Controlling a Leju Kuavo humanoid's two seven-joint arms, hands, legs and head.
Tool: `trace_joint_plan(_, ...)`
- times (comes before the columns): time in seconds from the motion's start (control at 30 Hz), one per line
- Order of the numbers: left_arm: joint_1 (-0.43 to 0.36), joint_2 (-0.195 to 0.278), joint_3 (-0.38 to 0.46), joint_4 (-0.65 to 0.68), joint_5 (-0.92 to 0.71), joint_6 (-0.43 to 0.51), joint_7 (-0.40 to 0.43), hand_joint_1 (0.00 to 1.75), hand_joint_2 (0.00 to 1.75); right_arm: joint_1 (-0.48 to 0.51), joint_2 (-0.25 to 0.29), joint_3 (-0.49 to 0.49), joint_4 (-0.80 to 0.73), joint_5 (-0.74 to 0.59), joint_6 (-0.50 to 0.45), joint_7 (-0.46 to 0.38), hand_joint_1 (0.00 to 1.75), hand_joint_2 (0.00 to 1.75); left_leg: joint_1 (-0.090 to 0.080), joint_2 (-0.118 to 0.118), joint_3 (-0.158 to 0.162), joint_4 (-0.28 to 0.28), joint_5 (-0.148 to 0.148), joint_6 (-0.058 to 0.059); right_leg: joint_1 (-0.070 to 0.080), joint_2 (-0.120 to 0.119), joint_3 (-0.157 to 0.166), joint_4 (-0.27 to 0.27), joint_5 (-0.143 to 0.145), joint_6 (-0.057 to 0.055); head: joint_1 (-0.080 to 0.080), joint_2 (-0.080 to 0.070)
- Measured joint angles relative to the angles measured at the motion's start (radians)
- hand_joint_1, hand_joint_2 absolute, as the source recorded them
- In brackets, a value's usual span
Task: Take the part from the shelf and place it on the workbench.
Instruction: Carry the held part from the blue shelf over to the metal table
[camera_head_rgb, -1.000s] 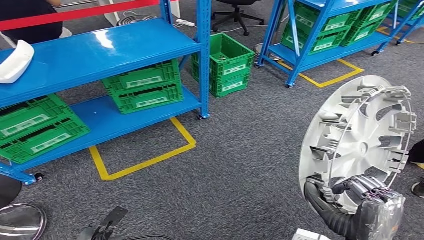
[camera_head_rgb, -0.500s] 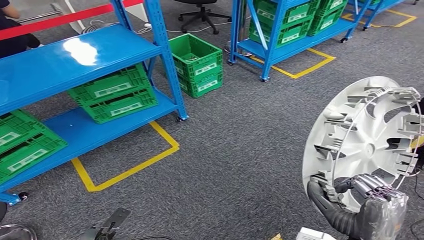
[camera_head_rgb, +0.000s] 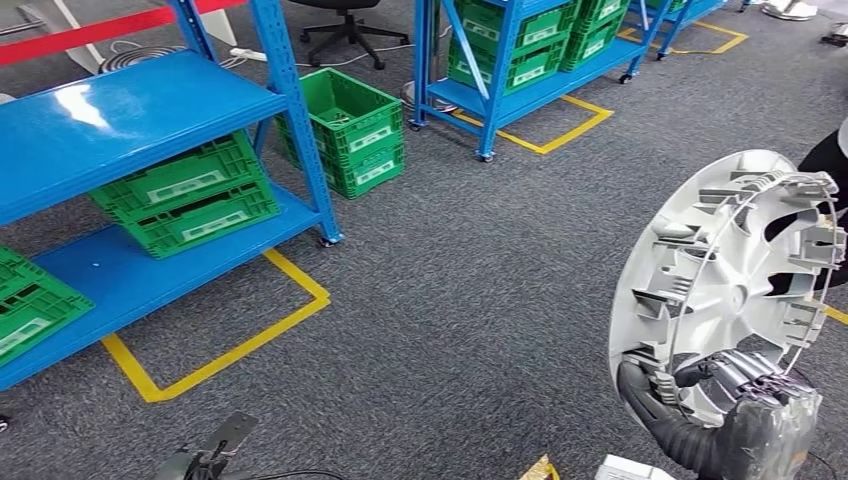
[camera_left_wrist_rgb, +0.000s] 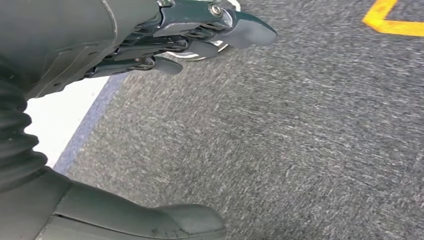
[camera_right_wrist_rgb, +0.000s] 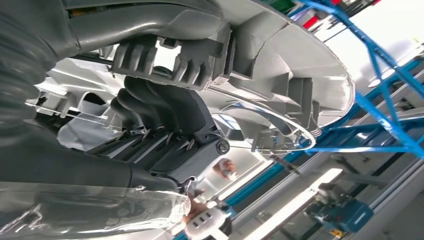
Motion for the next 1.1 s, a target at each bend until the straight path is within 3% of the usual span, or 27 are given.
trace_joint_plan(0.03,0.000,0.001,0.000,0.000,0.000,-0.001,-0.002,0.00,1.75,-0.001,0.000,-0.001,0.001,-0.002,0.000,0.001,1.75,1.75,-0.001,0.009,0.000,0.000,-0.001,0.000,0.000,-0.003,-0.012,0.026,-0.003,0.000,0.000,0.000)
trace_joint_plan(0.07,0.000,0.001,0.000,0.000,0.001,-0.003,-0.004,0.00,1.75,-0.001,0.000,-0.003,0.001,-0.006,0.000,0.002,1.75,1.75,-0.001,0.016,0.002,0.000,-0.002,0.000,0.000,-0.004,-0.004,0.013,0.013,-0.001,0.000,0.000)
trace_joint_plan(0.13,-0.001,0.001,0.000,0.000,0.001,-0.004,-0.007,0.00,1.75,-0.003,0.000,-0.007,0.002,-0.011,0.000,0.003,1.75,1.75,-0.002,0.030,0.007,0.000,-0.006,-0.003,0.002,-0.022,0.064,-0.110,0.072,-0.007,0.000,0.000)
trace_joint_plan(0.2,-0.001,0.001,0.000,0.000,0.001,-0.005,-0.009,0.00,1.75,-0.008,0.000,-0.008,0.002,-0.012,0.000,0.003,1.75,1.75,-0.007,0.042,0.010,0.003,-0.011,-0.011,0.009,-0.047,0.129,-0.223,0.103,-0.016,-0.001,0.000)
trace_joint_plan(0.23,-0.001,0.001,0.000,0.000,0.001,-0.006,-0.009,0.00,1.75,-0.009,0.000,-0.008,0.002,-0.012,0.000,0.003,1.75,1.75,-0.010,0.048,0.011,0.003,-0.013,-0.015,0.012,-0.053,0.141,-0.245,0.105,-0.022,-0.002,0.000)
trace_joint_plan(0.3,-0.001,0.001,0.000,0.000,0.001,-0.007,-0.011,0.00,1.75,-0.009,-0.002,-0.009,0.002,-0.012,0.000,0.003,1.75,1.75,-0.010,0.060,0.013,0.001,-0.015,-0.023,0.015,-0.039,0.140,-0.250,0.105,-0.034,-0.003,0.000)
trace_joint_plan(0.37,-0.002,0.000,0.001,0.000,0.001,-0.008,-0.012,0.00,1.75,-0.009,-0.004,-0.011,0.002,-0.012,0.000,0.004,1.75,1.75,-0.008,0.049,0.007,0.019,-0.033,-0.033,0.012,-0.023,0.140,-0.255,0.108,-0.046,-0.005,0.000)
trace_joint_plan(0.4,-0.002,0.000,0.001,0.000,0.001,-0.008,-0.012,0.00,1.75,-0.009,-0.004,-0.012,0.002,-0.012,0.000,0.004,1.75,1.75,-0.007,0.035,-0.008,0.055,-0.056,-0.037,0.010,-0.016,0.141,-0.258,0.110,-0.051,-0.007,0.000)
trace_joint_plan(0.47,-0.002,0.001,0.001,0.000,0.001,-0.008,-0.013,0.00,1.75,-0.010,-0.004,-0.013,0.002,-0.012,0.000,0.004,1.75,1.75,-0.006,0.011,-0.067,0.182,-0.121,-0.040,0.008,0.000,0.142,-0.259,0.111,-0.057,-0.010,0.000)
trace_joint_plan(0.5,-0.001,0.001,0.001,0.000,0.001,-0.008,-0.013,0.00,1.75,-0.010,-0.004,-0.013,0.002,-0.012,0.000,0.004,1.75,1.75,-0.006,0.007,-0.099,0.244,-0.143,-0.040,0.008,0.010,0.142,-0.259,0.111,-0.058,-0.011,0.000)
trace_joint_plan(0.53,0.000,0.001,0.001,0.000,0.001,-0.008,-0.013,0.00,1.75,-0.010,-0.004,-0.013,0.003,-0.012,0.000,0.004,1.75,1.75,-0.006,0.005,-0.119,0.281,-0.147,-0.040,0.008,0.021,0.142,-0.259,0.111,-0.059,-0.011,0.000)
trace_joint_plan(0.57,0.001,0.001,0.001,0.000,0.002,-0.008,-0.013,0.00,1.75,-0.010,-0.004,-0.014,0.003,-0.012,0.000,0.004,1.75,1.75,-0.005,0.004,-0.122,0.281,-0.131,-0.040,0.007,0.032,0.142,-0.259,0.111,-0.059,-0.011,0.000)
trace_joint_plan(0.6,0.001,0.001,0.001,0.000,0.002,-0.008,-0.013,0.00,1.75,-0.010,-0.004,-0.014,0.003,-0.012,0.000,0.004,1.75,1.75,-0.004,0.000,-0.107,0.240,-0.097,-0.040,0.006,0.044,0.144,-0.258,0.111,-0.058,-0.011,0.000)
trace_joint_plan(0.67,0.000,0.001,0.001,0.000,0.002,-0.008,-0.013,0.00,1.75,-0.010,-0.004,-0.014,0.003,-0.012,0.000,0.004,1.75,1.75,0.001,-0.034,-0.049,0.107,-0.025,-0.040,0.004,0.066,0.143,-0.255,0.111,-0.052,-0.011,0.000)
trace_joint_plan(0.7,0.000,0.001,0.001,0.000,0.002,-0.008,-0.013,0.00,1.75,-0.011,-0.004,-0.014,0.003,-0.012,0.000,0.004,1.75,1.75,0.005,-0.055,-0.025,0.053,-0.006,-0.041,0.004,0.077,0.140,-0.253,0.112,-0.047,-0.010,0.000)
trace_joint_plan(0.77,0.001,0.000,0.001,0.000,0.002,-0.009,-0.013,0.00,1.75,-0.011,-0.004,-0.014,0.003,-0.012,0.000,0.004,1.75,1.75,0.007,-0.075,-0.010,0.011,-0.001,-0.037,0.004,0.096,0.130,-0.251,0.116,-0.035,-0.010,0.000)
trace_joint_plan(0.8,0.001,0.000,0.001,0.000,0.002,-0.009,-0.013,0.00,1.75,-0.011,-0.004,-0.014,0.003,-0.013,0.000,0.004,1.75,1.75,0.006,-0.067,-0.011,0.008,-0.001,-0.031,0.001,0.105,0.126,-0.253,0.119,-0.029,-0.010,0.000)
trace_joint_plan(0.83,0.000,0.000,0.002,0.000,0.002,-0.009,-0.013,0.00,1.75,-0.010,-0.004,-0.014,0.003,-0.014,0.000,0.005,1.75,1.75,0.006,-0.057,-0.010,0.007,0.001,-0.025,-0.001,0.103,0.121,-0.252,0.119,-0.024,-0.010,0.000)
trace_joint_plan(0.9,-0.003,0.000,0.002,0.000,0.002,-0.009,-0.013,0.00,1.75,-0.010,-0.006,-0.014,0.003,-0.018,0.000,0.006,1.75,1.75,0.007,-0.037,-0.008,0.004,0.003,-0.012,0.000,0.063,0.096,-0.208,0.093,-0.014,-0.004,0.000)
trace_joint_plan(0.97,-0.003,0.001,0.003,0.000,0.002,-0.009,-0.013,0.00,1.75,-0.013,-0.007,-0.013,0.004,-0.025,0.000,0.007,1.75,1.75,0.004,-0.016,-0.007,0.003,0.001,-0.005,0.000,0.013,0.039,-0.091,0.036,-0.006,0.001,0.000)
trace_joint_plan(1.03,0.000,0.001,0.003,0.000,0.002,-0.010,-0.013,0.00,1.75,-0.012,-0.008,-0.013,0.005,-0.029,0.000,0.008,1.75,1.75,0.001,0.008,-0.006,0.004,-0.001,-0.002,-0.002,-0.001,-0.013,0.015,0.000,-0.002,0.001,0.000)
trace_joint_plan(1.07,0.001,0.002,0.003,0.000,0.002,-0.010,-0.013,0.00,1.75,-0.011,-0.008,-0.013,0.005,-0.029,0.000,0.008,1.75,1.75,0.000,0.019,-0.004,0.004,-0.002,-0.002,-0.003,-0.003,-0.017,0.023,0.006,-0.001,0.001,0.000)
trace_joint_plan(1.1,0.001,0.001,0.004,0.000,0.002,-0.010,-0.013,0.00,1.75,-0.009,-0.008,-0.013,0.005,-0.029,0.000,0.008,1.75,1.75,0.000,0.030,-0.001,0.004,-0.005,-0.002,-0.003,-0.008,0.002,-0.010,0.029,-0.001,0.001,0.000)
